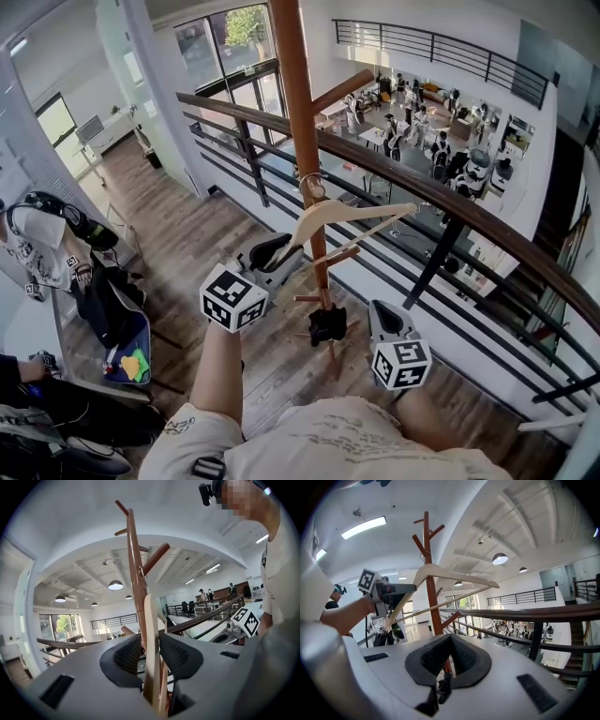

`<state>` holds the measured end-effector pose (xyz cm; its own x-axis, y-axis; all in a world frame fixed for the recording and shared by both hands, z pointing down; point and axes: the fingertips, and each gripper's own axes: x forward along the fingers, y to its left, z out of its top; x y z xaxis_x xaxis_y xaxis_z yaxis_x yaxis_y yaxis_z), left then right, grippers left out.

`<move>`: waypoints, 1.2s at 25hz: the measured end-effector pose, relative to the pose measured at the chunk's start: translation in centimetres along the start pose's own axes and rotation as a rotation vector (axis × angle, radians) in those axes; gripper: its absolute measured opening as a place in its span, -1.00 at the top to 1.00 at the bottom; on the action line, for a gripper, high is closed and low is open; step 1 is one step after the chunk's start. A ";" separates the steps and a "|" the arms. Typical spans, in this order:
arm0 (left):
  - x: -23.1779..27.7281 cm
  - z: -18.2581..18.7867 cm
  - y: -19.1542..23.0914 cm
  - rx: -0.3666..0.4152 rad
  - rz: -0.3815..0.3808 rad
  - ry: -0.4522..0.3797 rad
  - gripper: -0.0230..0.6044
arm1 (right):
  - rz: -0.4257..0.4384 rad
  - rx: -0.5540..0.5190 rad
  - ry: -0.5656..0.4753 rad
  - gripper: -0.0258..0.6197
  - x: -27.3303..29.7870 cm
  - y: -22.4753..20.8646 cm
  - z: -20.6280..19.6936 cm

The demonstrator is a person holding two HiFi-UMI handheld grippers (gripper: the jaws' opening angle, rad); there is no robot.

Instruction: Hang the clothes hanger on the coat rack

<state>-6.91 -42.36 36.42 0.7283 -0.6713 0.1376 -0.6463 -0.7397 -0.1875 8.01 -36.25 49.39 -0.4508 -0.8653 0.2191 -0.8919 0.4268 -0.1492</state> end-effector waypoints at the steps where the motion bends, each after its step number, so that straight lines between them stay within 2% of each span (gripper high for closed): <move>1: -0.1 0.1 0.1 0.026 0.016 0.010 0.60 | 0.001 -0.001 0.000 0.92 0.0 0.1 0.1; 9: -0.9 1.1 0.5 0.202 0.138 0.062 0.57 | 0.006 0.002 -0.002 0.92 -0.2 0.3 -0.2; 13: -1.8 2.4 0.5 0.243 0.167 0.040 0.56 | 0.012 0.000 -0.002 0.92 -0.3 0.7 0.1; 17: -3.1 3.5 0.1 0.206 0.152 -0.038 0.56 | 0.024 -0.001 -0.002 0.92 -0.5 1.0 -0.1; 20: -4.6 4.7 0.5 0.152 0.188 -0.119 0.57 | 0.034 -0.004 -0.002 0.92 -0.6 1.4 -0.1; 22: -5.7 5.4 0.9 0.132 0.231 -0.159 0.72 | 0.041 -0.006 -0.002 0.92 -0.6 1.6 -0.1; 23: -6.2 5.7 1.1 0.122 0.250 -0.171 0.89 | 0.046 -0.007 -0.001 0.92 -0.6 1.7 -0.1; 26: -7.4 5.7 1.2 0.069 0.285 -0.173 0.91 | 0.063 -0.008 0.000 0.92 -0.6 2.3 -0.2; 30: -8.4 4.2 1.0 0.018 0.331 -0.131 0.91 | 0.083 -0.009 -0.003 0.92 -0.2 3.5 -0.3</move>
<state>-12.68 -37.27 30.98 0.5035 -0.8619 -0.0593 -0.8491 -0.4810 -0.2185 5.01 -34.51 49.16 -0.5233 -0.8275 0.2034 -0.8517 0.4997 -0.1578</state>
